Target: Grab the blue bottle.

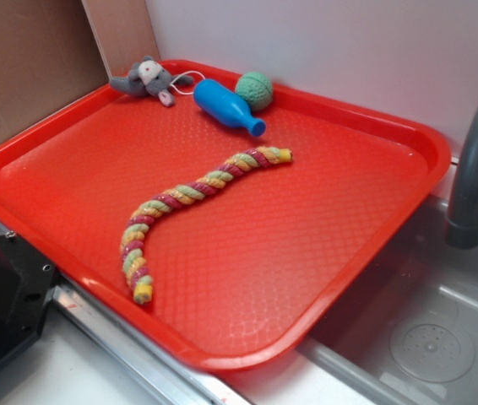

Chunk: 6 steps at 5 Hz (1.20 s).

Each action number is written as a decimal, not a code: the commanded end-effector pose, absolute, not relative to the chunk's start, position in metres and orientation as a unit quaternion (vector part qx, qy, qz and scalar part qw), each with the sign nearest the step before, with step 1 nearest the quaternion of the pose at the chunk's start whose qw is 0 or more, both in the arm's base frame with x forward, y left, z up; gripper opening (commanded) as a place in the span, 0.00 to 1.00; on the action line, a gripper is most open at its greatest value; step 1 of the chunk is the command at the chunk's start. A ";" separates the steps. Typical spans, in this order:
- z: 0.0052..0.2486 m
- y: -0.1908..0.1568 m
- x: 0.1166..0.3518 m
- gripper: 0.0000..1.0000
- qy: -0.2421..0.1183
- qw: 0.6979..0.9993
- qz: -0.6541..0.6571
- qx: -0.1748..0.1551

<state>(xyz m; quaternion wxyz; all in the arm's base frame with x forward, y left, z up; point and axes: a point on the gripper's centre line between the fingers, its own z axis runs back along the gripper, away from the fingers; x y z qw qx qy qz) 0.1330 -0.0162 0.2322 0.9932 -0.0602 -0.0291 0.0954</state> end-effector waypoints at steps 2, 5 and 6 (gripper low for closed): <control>0.183 -0.009 0.209 1.00 -0.049 0.887 0.448 -0.100; 0.124 -0.001 0.278 1.00 -0.123 0.815 0.563 -0.061; 0.109 0.006 0.291 1.00 -0.133 0.810 0.569 -0.044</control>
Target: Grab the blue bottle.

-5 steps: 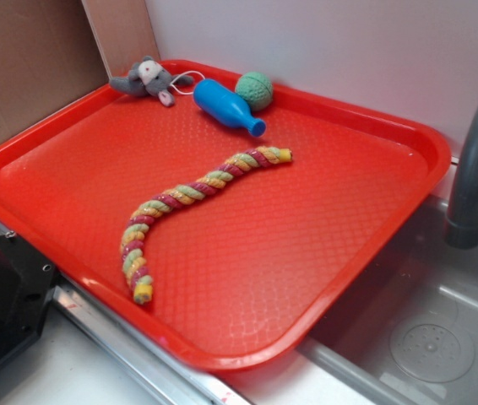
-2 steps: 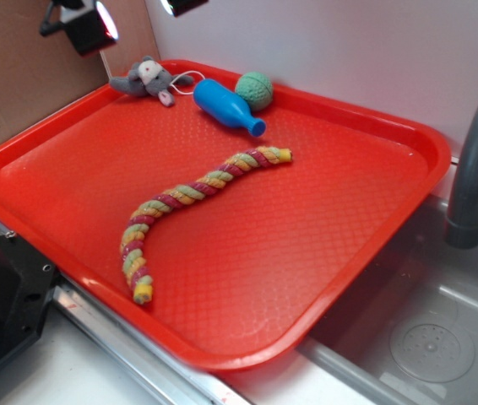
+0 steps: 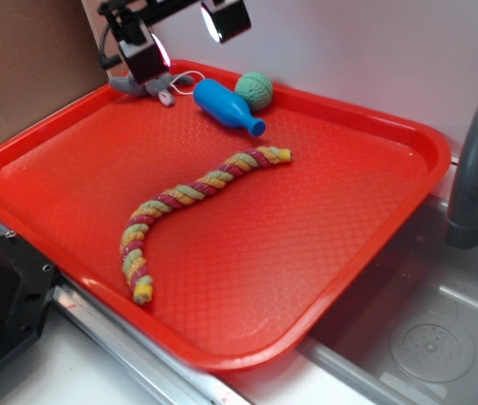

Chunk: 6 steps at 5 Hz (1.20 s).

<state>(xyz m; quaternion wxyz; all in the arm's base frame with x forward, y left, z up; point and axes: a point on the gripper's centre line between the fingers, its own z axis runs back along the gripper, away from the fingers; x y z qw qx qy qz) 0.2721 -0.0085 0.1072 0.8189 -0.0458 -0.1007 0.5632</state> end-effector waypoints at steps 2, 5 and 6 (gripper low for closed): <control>0.076 0.016 0.318 1.00 -0.140 0.805 0.576 -0.003; 0.042 0.009 0.319 1.00 -0.109 0.821 0.559 0.031; 0.035 0.015 0.320 0.53 -0.107 0.814 0.569 0.041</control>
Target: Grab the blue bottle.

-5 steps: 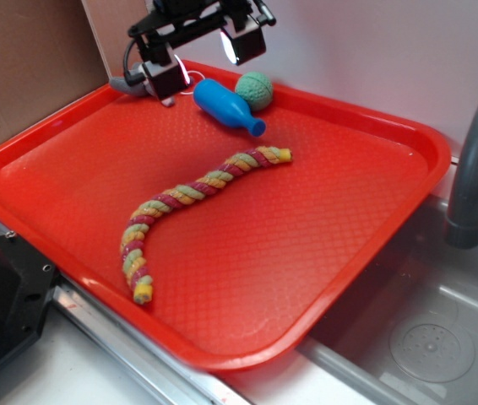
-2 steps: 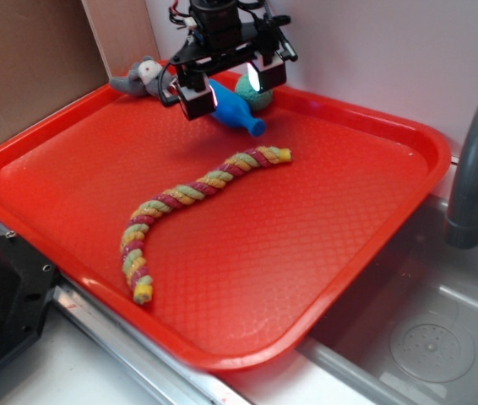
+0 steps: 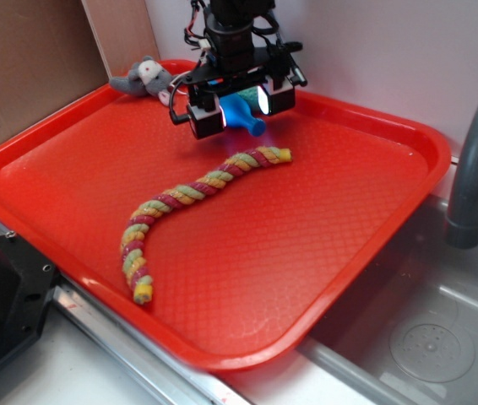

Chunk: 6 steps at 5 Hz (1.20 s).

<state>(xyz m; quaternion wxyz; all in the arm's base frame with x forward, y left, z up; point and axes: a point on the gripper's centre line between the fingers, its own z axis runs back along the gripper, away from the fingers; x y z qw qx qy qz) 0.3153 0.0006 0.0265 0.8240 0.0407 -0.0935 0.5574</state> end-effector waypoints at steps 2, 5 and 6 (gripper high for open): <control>0.029 0.029 0.322 0.00 -0.096 0.801 0.589 0.045; 0.083 0.011 0.293 0.00 -0.006 0.889 0.456 -0.027; 0.110 0.012 0.282 0.00 0.049 0.937 0.344 -0.045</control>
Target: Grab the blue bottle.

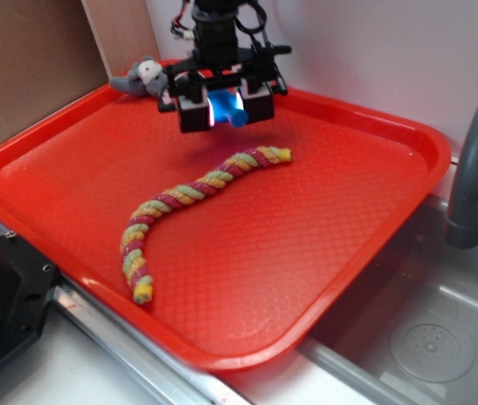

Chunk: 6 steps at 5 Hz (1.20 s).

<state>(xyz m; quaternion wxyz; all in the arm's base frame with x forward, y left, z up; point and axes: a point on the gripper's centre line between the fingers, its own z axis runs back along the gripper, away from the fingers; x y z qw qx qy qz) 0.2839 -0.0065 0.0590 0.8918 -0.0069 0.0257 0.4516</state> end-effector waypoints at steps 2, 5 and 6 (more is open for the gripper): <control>0.170 -0.004 0.238 0.00 0.035 0.987 0.154 -0.040; 0.195 -0.028 0.175 0.00 -0.006 0.992 0.097 -0.075; 0.191 -0.022 0.182 0.00 0.014 0.991 0.117 -0.066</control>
